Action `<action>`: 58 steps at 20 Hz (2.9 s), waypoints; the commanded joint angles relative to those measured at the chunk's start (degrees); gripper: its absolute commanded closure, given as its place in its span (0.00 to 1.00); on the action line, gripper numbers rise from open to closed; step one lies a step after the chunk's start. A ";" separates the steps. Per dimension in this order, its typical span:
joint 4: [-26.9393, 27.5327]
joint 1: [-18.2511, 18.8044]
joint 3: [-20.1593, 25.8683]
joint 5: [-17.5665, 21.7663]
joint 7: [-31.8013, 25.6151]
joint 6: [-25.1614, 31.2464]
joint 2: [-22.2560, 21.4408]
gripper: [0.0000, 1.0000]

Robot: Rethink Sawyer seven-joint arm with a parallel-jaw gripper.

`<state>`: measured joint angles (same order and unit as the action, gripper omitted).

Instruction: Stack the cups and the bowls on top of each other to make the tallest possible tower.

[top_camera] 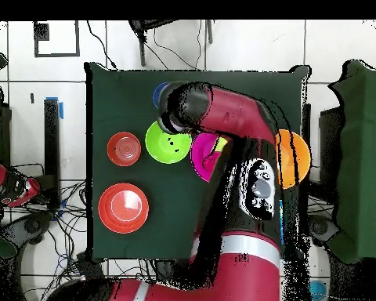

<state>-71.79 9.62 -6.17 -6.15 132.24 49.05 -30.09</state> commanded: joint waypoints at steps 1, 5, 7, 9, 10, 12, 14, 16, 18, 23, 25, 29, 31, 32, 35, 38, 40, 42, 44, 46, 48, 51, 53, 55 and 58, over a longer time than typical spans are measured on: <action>2.54 4.20 4.10 6.32 -12.01 8.46 0.87 0.00; 2.86 5.30 5.32 7.06 -12.54 10.34 0.53 0.00; 3.37 5.52 5.68 7.85 -12.43 10.74 0.97 0.00; 3.03 5.88 6.40 7.84 -12.14 11.62 0.78 0.00; 2.57 6.01 6.70 7.70 -11.82 12.01 0.54 0.00; 1.60 6.33 7.42 7.28 -11.58 12.57 0.21 0.00; 0.95 6.74 8.06 7.02 -11.76 12.85 0.28 0.00; 0.39 7.16 8.62 6.73 -11.83 12.45 0.47 0.00; 0.18 7.53 9.09 6.67 -12.26 13.20 0.52 0.00; -0.61 8.79 10.06 8.04 -15.34 16.27 0.08 0.00; -0.21 9.01 10.13 8.63 -15.09 16.17 0.56 0.00; -0.83 9.43 10.72 9.18 -15.22 15.45 0.44 0.00; -0.87 9.54 10.93 9.52 -15.39 15.36 0.51 0.00; -0.65 9.61 11.04 9.79 -15.68 15.62 0.66 0.00; -1.71 9.75 11.63 10.27 -16.73 14.89 0.25 0.00; -1.89 10.12 12.46 10.55 -17.66 14.10 0.70 0.00; -2.38 10.10 12.43 10.93 -17.58 13.82 0.69 0.00; -2.45 9.99 12.08 11.49 -17.21 13.63 1.00 0.00; -2.11 9.93 11.69 12.24 -16.90 13.88 1.61 0.00; -1.34 10.02 11.50 13.18 -16.53 14.00 2.42 0.00; -0.92 10.26 11.59 14.08 -16.40 13.70 2.92 0.00; -0.07 10.61 11.99 15.30 -16.58 13.75 3.45 0.00; 0.38 10.81 12.39 16.01 -16.80 13.70 3.79 0.00; 1.02 11.09 12.97 16.56 -17.02 13.45 4.34 0.00; 1.35 11.71 14.16 16.87 -17.30 12.76 4.90 0.00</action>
<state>-69.31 19.92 1.23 6.12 131.39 60.61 -29.45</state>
